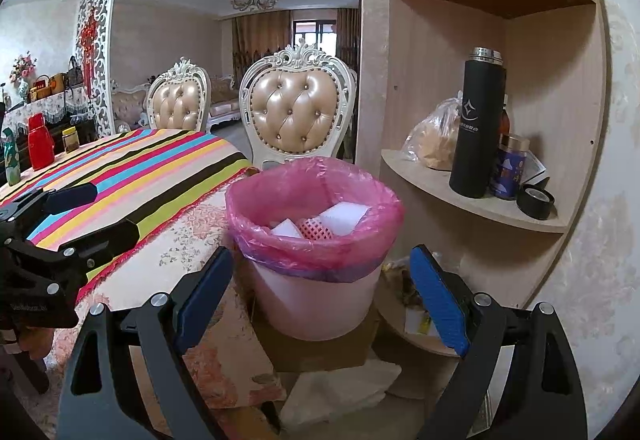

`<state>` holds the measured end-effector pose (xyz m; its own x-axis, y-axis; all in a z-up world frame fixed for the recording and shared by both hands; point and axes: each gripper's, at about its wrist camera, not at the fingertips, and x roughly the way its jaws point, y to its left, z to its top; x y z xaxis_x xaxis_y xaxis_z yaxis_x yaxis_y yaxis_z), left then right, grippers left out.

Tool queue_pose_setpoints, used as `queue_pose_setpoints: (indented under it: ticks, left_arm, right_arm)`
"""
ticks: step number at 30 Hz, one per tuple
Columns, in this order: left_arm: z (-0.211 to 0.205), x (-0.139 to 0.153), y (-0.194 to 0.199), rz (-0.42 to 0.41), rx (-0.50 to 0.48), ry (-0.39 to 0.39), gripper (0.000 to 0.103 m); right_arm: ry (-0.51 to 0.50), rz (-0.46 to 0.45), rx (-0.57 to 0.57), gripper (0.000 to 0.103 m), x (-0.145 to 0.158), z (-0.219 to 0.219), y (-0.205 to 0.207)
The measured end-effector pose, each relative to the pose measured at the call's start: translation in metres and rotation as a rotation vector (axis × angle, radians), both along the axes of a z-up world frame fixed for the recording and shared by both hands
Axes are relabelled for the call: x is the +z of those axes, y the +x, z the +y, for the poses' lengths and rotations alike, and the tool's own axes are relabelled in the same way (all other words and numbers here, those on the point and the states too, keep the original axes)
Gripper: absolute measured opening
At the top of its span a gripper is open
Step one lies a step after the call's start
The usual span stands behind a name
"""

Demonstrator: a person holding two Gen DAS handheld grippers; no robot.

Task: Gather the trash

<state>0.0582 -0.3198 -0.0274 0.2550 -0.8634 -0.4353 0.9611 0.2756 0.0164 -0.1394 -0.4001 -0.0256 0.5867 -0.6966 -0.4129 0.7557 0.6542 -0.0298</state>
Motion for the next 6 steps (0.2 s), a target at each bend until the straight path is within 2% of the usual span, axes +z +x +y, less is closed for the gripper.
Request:
queue_pose_setpoints:
  ticks: [6]
  left_arm:
    - [-0.0017, -0.0022, 0.0039, 0.022, -0.009, 0.010, 0.098]
  right_arm:
    - [0.006, -0.002, 0.006, 0.085, -0.0017, -0.0012, 0.0017]
